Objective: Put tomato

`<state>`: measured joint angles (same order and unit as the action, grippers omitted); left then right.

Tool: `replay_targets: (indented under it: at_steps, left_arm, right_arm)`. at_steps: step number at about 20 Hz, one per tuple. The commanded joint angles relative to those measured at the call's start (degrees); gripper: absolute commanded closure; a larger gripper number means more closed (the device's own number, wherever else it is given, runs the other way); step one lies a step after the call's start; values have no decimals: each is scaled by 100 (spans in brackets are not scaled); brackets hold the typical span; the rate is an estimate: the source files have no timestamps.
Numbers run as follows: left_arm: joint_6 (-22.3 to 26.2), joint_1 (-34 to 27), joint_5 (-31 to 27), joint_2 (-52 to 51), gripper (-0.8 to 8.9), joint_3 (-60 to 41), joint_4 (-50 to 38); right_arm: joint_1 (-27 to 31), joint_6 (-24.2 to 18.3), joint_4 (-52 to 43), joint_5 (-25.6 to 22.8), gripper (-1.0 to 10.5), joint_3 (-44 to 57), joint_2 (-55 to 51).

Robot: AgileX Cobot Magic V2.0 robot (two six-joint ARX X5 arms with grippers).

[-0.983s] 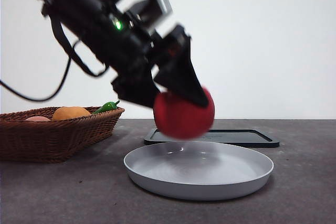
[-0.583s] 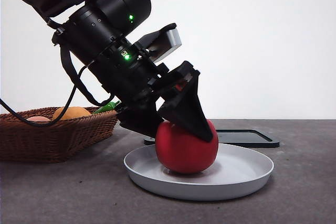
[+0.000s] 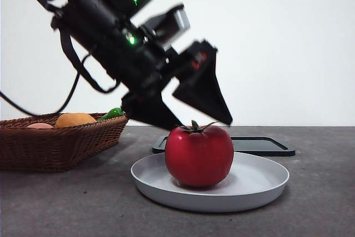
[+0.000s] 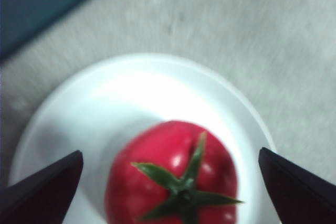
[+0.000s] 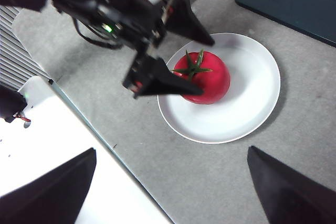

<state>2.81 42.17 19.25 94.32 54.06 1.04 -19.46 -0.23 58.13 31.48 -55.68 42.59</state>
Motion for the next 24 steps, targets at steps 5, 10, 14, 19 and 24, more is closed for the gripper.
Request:
replay_targets:
  at_steps: [5,10,14,19,24]
  left_arm:
    - [-98,-251,-20,-986,255,96,398]
    - [-98,-785,-17,-2197,255,96,1285]
    - [-83,-1305,-13,-3101,255,96,2415]
    - [-26,-1528,367,-3799,256,96,4019]
    - [-28,-1517,645,-4087,256,96,4564]
  right_arm:
    - [-28,-44,-26,-7,488,-114,44]
    - [-28,-44,-109,-55,489,-114,44]
    - [-28,-44,-249,-94,488,-114,164]
    - [-31,-44,-374,-90,488,-114,651]
    - [-168,-48,-592,-90,488,-114,1106]
